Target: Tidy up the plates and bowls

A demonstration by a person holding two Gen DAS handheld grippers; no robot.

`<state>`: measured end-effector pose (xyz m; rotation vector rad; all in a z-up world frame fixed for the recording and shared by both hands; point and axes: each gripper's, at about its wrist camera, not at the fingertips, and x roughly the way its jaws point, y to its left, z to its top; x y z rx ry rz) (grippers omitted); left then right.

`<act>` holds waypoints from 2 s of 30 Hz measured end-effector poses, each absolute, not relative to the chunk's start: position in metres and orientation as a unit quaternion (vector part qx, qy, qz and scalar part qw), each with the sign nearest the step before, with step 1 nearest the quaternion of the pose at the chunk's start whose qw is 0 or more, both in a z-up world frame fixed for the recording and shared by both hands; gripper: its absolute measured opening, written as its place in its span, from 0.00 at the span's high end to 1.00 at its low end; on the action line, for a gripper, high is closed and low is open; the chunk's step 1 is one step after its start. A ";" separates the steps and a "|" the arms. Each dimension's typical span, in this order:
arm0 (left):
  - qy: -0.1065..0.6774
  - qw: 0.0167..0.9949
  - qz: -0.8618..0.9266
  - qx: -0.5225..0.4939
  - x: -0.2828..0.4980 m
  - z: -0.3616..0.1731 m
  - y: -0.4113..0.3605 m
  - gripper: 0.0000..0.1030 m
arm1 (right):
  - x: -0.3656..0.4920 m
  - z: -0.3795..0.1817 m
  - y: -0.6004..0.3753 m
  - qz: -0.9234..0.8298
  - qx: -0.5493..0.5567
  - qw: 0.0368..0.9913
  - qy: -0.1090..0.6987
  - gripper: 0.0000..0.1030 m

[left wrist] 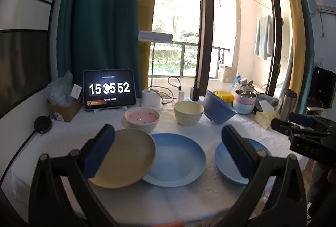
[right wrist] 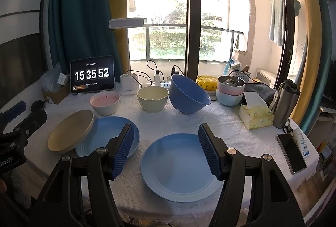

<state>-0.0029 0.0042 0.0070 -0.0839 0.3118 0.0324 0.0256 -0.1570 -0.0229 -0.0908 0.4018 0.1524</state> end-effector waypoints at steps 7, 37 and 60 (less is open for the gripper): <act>0.151 0.988 0.014 -0.042 -0.003 0.007 0.009 0.01 | 0.027 -0.025 -0.155 0.076 -0.045 0.975 0.201 0.35; 0.182 0.980 0.036 -0.066 0.020 -0.015 0.044 0.01 | 0.061 -0.038 -0.134 0.093 -0.058 0.966 0.234 0.35; 0.259 0.944 0.144 -0.142 0.061 -0.091 0.186 0.01 | 0.141 -0.076 -0.006 0.159 -0.133 0.930 0.305 0.35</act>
